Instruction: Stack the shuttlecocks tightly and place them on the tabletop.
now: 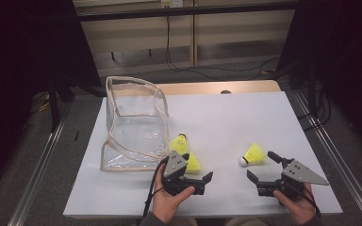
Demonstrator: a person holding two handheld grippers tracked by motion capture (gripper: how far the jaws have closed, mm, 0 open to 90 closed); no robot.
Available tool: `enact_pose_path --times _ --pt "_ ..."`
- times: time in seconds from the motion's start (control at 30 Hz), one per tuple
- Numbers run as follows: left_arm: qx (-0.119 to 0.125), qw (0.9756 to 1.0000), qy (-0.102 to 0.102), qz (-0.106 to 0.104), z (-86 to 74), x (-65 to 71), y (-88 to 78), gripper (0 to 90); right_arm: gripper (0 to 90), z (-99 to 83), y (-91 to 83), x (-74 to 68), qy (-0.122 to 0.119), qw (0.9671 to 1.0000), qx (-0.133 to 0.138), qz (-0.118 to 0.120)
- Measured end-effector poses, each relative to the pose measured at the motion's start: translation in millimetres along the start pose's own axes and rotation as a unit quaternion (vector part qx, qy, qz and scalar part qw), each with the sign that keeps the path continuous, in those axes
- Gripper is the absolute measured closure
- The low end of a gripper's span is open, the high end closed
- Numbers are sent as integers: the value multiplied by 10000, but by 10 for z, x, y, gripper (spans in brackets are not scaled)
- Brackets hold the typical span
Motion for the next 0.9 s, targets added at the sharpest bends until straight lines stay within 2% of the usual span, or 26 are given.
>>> enact_pose_path --times 0.1,0.17,0.43,0.73,0.8,0.9 --pt "-24 10000 53 -79 -4 25 29 37 6 0 0 2 15 10000 8 -15" --pt "-71 9999 89 -59 3 34 43 37 6 0 -2 1 4 10000 2 -3" --pt "-5 10000 51 -11 91 49 111 37 6 0 -1 1 -1 10000 7 4" --pt "-51 9993 66 375 167 24 285 36 6 1 -3 0 5 10000 12 10" --pt "-102 9985 24 538 166 12 329 35 6 1 -4 0 9 10000 10 8" --pt "-129 9979 -49 633 168 -36 407 35 6 1 -4 -1 8 10000 14 17"
Point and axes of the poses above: each handheld gripper's, and its own axes: y roughly forward along the jaws, z roughly out of its top, x roughly to its right, the point moved 1 cm from there along y, roughly forward along the jaws, and after that the axes turned 2 degrees about y, right-handed, at the moved point
